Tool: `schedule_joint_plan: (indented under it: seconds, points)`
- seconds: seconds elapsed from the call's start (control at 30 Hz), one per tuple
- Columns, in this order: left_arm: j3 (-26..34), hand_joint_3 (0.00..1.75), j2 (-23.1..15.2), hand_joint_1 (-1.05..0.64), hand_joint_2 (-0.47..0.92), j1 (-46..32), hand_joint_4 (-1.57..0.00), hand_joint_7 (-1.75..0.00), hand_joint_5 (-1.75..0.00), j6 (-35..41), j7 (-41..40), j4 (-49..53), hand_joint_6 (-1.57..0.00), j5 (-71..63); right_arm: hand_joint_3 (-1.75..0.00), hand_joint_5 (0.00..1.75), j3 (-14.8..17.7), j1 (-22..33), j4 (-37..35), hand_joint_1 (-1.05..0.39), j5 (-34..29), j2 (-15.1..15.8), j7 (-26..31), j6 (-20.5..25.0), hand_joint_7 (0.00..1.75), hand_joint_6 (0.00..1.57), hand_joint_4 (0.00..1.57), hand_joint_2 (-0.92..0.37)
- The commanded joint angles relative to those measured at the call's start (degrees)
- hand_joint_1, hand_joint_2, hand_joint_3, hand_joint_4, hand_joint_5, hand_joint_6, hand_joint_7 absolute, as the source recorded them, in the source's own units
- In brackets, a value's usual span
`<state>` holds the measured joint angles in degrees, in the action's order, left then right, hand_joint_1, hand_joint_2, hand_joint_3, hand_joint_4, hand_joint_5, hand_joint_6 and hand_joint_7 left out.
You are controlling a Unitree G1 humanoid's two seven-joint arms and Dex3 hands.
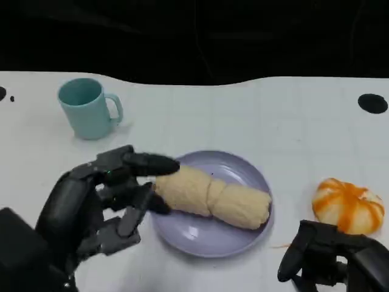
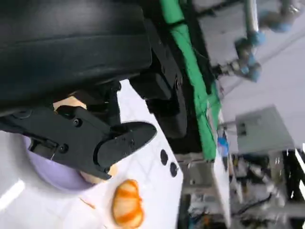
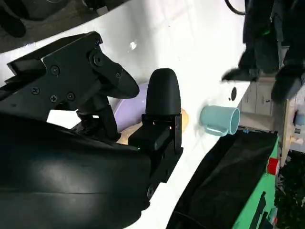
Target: Grasp the towel on the left side of the plate with the left hand and place it into the plate.
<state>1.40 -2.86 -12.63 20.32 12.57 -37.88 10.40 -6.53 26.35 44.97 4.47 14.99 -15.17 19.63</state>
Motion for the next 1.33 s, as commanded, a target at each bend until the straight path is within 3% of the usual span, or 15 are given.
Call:
schedule_joint_plan:
  seconds: [0.03, 0.17, 0.33, 1.33]
  points:
    - [1.62, 1.28, 2.16, -0.11, 0.57, -5.14, -0.77, -1.46, -1.72, 9.05, -4.2, -6.41, -0.69, 5.98, -1.09, 1.74, -0.09, -0.25, -0.16, -0.05, 0.02, 0.1, 0.17, -0.29, 1.41, 0.65, 0.71, -0.59]
    - [3.7, 1.26, 3.0, -0.1, 0.61, -9.75, -0.81, -1.64, -1.74, 15.38, -5.76, -9.54, -0.64, 12.6, -1.08, 1.74, 0.2, -0.69, -0.25, -0.08, -0.06, 0.36, 0.08, -0.26, 1.4, 0.66, 0.73, -0.57]
    - [3.54, 1.28, 3.04, -0.06, 0.57, -12.17, -0.84, -1.69, -1.75, 18.08, -7.71, -10.84, -0.67, 15.33, -1.08, 1.74, 0.79, -0.83, -0.4, -0.08, 0.39, 0.52, -0.22, -0.35, 1.39, 0.66, 0.73, -0.58]
    - [4.0, 1.34, 2.09, -0.08, 0.53, -7.91, -0.83, -1.69, -1.75, 19.34, -9.65, -4.74, -0.69, 18.18, -1.08, 1.75, 2.44, -0.52, -2.64, -0.06, 0.61, 1.02, -1.5, -3.89, 1.4, 0.65, 0.72, -0.58]
